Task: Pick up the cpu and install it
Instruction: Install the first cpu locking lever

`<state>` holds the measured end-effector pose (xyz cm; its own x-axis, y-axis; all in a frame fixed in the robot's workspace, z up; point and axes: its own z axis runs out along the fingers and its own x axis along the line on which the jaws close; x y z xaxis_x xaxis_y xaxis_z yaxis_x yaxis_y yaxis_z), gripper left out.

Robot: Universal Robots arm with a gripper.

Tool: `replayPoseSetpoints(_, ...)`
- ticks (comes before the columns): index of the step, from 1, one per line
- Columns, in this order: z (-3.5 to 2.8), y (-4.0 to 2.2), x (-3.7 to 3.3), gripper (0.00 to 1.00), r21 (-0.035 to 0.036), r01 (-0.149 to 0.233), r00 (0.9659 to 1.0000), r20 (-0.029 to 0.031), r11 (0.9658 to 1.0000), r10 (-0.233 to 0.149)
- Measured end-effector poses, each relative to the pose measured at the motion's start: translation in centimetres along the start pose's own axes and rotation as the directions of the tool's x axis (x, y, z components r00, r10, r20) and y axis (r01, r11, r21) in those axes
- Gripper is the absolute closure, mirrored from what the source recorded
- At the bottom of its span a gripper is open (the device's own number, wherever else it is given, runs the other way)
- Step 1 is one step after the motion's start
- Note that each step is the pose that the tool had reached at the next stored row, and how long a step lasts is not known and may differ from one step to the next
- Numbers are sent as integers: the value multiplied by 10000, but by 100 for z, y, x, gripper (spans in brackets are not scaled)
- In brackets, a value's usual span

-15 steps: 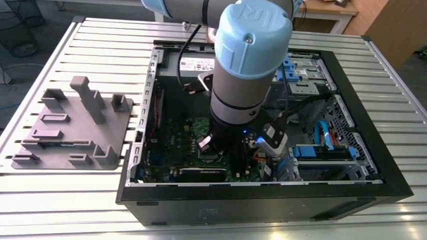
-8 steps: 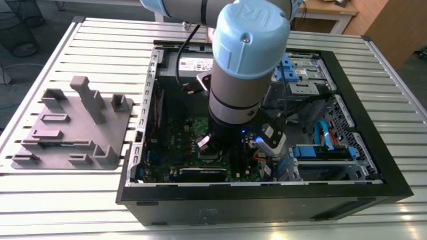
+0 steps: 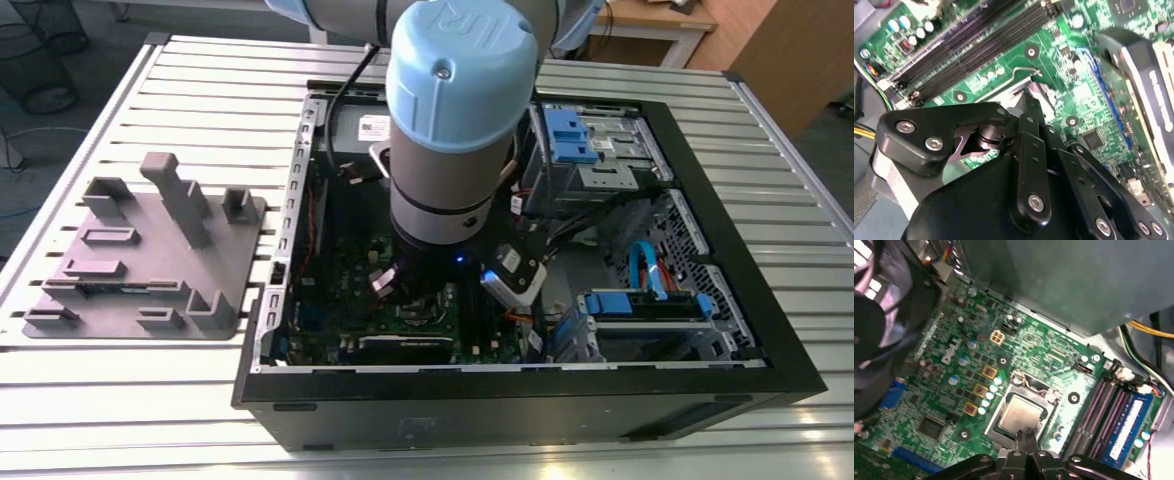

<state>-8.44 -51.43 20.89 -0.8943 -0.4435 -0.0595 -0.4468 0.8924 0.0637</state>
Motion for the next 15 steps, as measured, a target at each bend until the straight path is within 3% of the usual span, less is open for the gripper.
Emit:
replayPoseSetpoints(6, -12, 32, 26, 89, 9, -47, 10000, 10, 10000, 47)
replayPoseSetpoints(15, -185, 53, 12, 89, 11, -74, 10000, 12, 10000, 74)
